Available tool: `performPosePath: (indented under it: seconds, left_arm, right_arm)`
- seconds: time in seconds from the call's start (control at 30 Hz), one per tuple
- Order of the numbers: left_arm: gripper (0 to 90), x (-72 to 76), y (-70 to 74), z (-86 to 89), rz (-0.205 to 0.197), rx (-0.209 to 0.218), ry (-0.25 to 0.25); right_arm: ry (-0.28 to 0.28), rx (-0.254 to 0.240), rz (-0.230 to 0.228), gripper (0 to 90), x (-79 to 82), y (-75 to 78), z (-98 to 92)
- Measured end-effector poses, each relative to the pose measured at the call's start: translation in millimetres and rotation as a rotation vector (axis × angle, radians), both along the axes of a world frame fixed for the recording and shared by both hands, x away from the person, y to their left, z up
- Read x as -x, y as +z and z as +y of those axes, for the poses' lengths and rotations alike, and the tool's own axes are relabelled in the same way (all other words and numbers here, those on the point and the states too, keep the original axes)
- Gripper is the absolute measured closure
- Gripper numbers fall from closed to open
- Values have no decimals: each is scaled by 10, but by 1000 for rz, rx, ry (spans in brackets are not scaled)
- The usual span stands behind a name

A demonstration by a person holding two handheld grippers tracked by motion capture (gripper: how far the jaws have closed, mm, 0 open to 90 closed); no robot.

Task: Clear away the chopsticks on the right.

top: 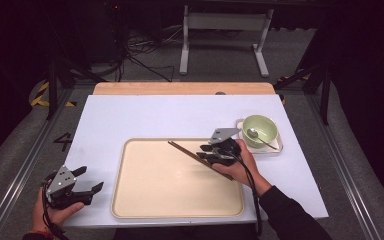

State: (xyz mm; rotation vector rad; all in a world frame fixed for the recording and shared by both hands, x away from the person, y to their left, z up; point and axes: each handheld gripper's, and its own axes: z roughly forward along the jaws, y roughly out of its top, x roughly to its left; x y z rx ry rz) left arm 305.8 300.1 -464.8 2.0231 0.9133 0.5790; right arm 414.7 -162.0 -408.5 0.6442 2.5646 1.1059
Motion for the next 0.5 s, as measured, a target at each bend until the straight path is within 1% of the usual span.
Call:
performPosePath:
  seconds: [0.07,0.13,0.2,0.23,0.27,0.37,0.43,0.5]
  left_arm:
    - [207,-4,0,3,-1,-2,-5]
    - [207,-11,-4,7,0,-5,-6]
    - [207,-12,-2,3,0,-8,-7]
    - [207,-12,-2,3,0,-8,-7]
    - [207,-12,-1,-1,-3,-2,-10]
    - [207,-15,-3,9,-1,5,-11]
    - [207,-15,-7,12,1,8,-9]
    - [207,-17,-7,8,-1,10,-16]
  right_arm:
    - [20,42,5,673,-120,-31,171]
    - [30,52,34,669,-225,-69,299]
    - [26,80,46,671,-335,-122,429]
    - [24,82,64,672,-383,-147,479]
    - [26,89,74,670,-425,-174,531]
    - [19,109,85,670,-511,-228,637]
    - [8,139,93,670,-573,-276,719]
    - [-1,142,103,673,-613,-307,760]
